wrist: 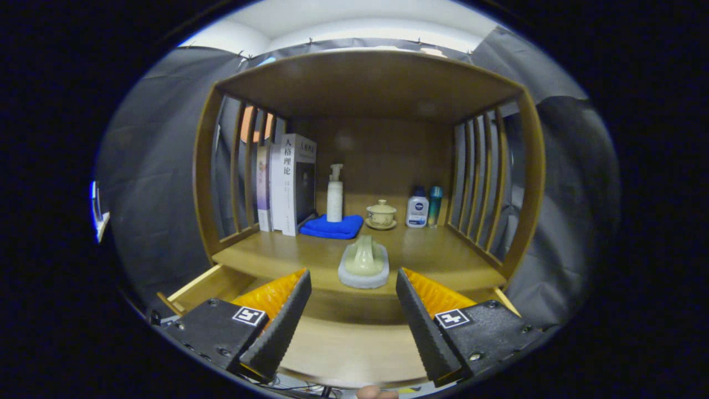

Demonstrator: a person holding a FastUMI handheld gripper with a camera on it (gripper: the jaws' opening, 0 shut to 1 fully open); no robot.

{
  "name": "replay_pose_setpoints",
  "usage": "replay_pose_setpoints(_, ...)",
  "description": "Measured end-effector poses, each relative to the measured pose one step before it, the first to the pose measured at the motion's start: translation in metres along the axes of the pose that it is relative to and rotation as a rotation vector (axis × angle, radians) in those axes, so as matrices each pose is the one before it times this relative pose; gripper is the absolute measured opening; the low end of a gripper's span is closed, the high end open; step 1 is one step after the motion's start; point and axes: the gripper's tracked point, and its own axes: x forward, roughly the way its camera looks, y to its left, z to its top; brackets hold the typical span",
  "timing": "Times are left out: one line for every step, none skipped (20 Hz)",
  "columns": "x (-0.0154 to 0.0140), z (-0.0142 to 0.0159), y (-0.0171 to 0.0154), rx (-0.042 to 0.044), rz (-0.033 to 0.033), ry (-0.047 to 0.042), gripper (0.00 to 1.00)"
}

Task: Pull open the drawer, take out the items inside it, and place them on the countertop above the cabinet.

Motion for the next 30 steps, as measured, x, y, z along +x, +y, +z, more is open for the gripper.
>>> replay_pose_setpoints(-0.01330,-0.00698,0.00075,0.01182,0.00460,-0.00783,0.97)
replay_pose_setpoints(-0.01331,-0.00658,-0.00027,0.01421,-0.00302,-0.00380,0.97)
replay_pose_setpoints(-0.01200,-0.00617,0.00147,0.02234,-0.00065,-0.00430,0.97)
replay_pose_setpoints(-0.01169,-0.00569,0.00193,0.01226,0.00515,-0.00552,0.96)
replay_pose_setpoints(-0.01055,-0.00654,0.00009,0.00989,-0.00550,-0.00450,0.96)
replay_pose_setpoints(-0.00933,-0.00733,-0.00159,0.00674,-0.01036,-0.00188,0.96)
replay_pose_setpoints(-0.00684,-0.00791,-0.00155,0.00671,-0.01231,-0.00312,0.96)
replay_pose_setpoints(-0.00624,-0.00984,-0.00215,0.00824,-0.01191,0.00230,0.96)
replay_pose_setpoints(-0.00618,-0.00998,-0.00028,0.00919,-0.00690,0.00221,0.96)
replay_pose_setpoints(-0.00361,-0.00807,-0.00003,0.00733,-0.00345,-0.00400,0.96)
replay_pose_setpoints(-0.00307,-0.01127,-0.00122,0.00083,-0.00498,0.00825,0.96)
replay_pose_setpoints(-0.00152,-0.01050,-0.00130,0.00307,-0.00335,0.00787,0.96)
replay_pose_setpoints(-0.00128,-0.00808,0.00098,0.00014,0.00276,0.01020,0.96)
replay_pose_setpoints(-0.00008,-0.00535,-0.00017,0.00552,-0.00419,0.00118,0.96)
replay_pose_setpoints(0.00082,-0.00222,-0.00169,0.00040,-0.00145,-0.00346,0.96)
replay_pose_setpoints(0.00179,-0.00064,-0.00231,-0.00295,-0.00793,-0.00695,0.96)
replay_pose_setpoints(0.00063,-0.00266,-0.00193,-0.00633,-0.01152,-0.00067,0.96)
replay_pose_setpoints(0.00148,-0.00415,-0.00168,-0.00790,-0.00879,0.00595,0.96)
replay_pose_setpoints(0.00141,-0.00389,0.00083,-0.00645,-0.00177,0.00822,0.96)
replay_pose_setpoints(0.00091,-0.00208,0.00151,-0.00093,0.00290,0.00373,0.96)
replay_pose_setpoints(0.00172,-0.00045,0.00104,0.00156,0.00185,-0.00003,0.96)
replay_pose_setpoints(0.00172,-0.00075,0.00069,0.00047,-0.00017,-0.00116,0.96)
replay_pose_setpoints(0.00067,-0.00130,0.00047,-0.00258,0.00101,0.00084,0.96)
replay_pose_setpoints(0.00229,-0.00043,0.00103,-0.00209,0.00087,0.00182,0.96)
replay_pose_setpoints(0.00187,-0.00037,0.00087,-0.00188,0.00222,0.00086,0.96)
replay_pose_setpoints(0.00201,0.00095,0.00146,-0.00127,0.00208,-0.00250,0.96)
replay_pose_setpoints(0.00050,-0.00031,0.00031,-0.00279,0.00071,-0.00250,0.96)
replay_pose_setpoints(0.00175,0.00082,0.00132,-0.00453,0.00131,-0.00244,0.96)
replay_pose_setpoints(0.00186,-0.00155,-0.00089,-0.00734,-0.00368,0.00277,0.96)
replay_pose_setpoints(0.00174,-0.00088,-0.00062,-0.00704,-0.00372,0.00446,0.96)
